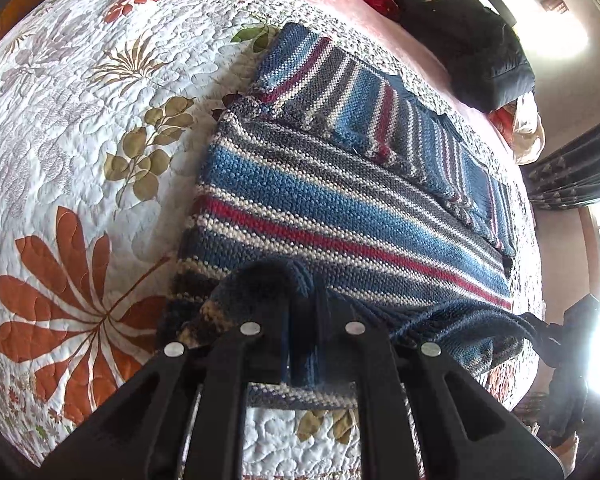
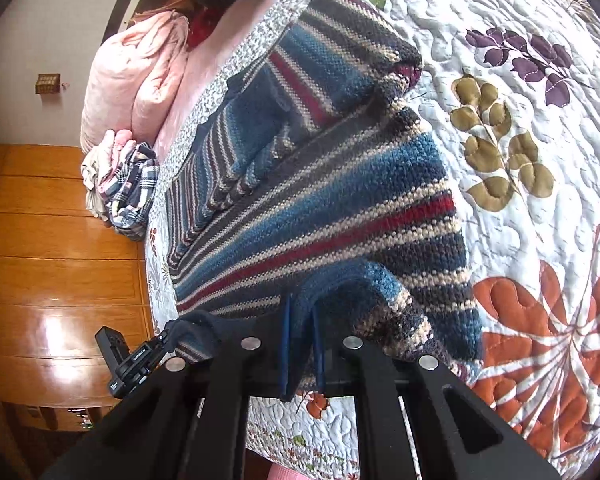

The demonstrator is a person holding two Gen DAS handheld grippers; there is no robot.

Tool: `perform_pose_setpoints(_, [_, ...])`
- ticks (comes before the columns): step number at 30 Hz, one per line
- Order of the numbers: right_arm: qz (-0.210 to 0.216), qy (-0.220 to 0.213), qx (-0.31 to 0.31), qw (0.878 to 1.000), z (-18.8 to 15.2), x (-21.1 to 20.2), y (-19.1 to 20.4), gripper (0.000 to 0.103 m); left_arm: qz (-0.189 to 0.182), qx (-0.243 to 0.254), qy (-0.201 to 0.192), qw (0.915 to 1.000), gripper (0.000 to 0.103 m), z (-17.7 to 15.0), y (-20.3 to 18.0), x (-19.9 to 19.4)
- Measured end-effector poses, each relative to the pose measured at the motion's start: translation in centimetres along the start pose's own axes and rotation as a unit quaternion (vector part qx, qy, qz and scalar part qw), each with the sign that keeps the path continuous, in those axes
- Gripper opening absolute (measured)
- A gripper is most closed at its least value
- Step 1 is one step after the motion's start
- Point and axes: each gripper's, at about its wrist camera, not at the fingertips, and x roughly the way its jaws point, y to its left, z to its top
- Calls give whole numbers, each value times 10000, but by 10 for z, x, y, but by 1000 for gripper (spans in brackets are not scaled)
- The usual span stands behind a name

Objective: Fold small clothes
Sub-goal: 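Lift the hem with both tools and fold it toward the collar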

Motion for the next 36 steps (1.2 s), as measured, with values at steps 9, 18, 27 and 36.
perform_pose_setpoints(9, [-165, 182, 132, 9996, 23, 22, -13, 12, -32, -108, 243, 9996, 14, 20, 6, 30])
perform_pose_setpoints(18, [-160, 208, 140, 9996, 27, 26, -19, 17, -834, -651, 235, 9941, 23, 27, 19, 12])
perform_pose_setpoints(27, [-431, -126, 109, 9989, 31, -4, -27, 39, -369, -354, -300, 9982, 42, 33, 26, -31])
perform_pose_setpoints(36, [-872, -128, -1150, 9895, 36, -6, 21, 57, 216, 977, -286, 9946, 60, 47, -18, -19])
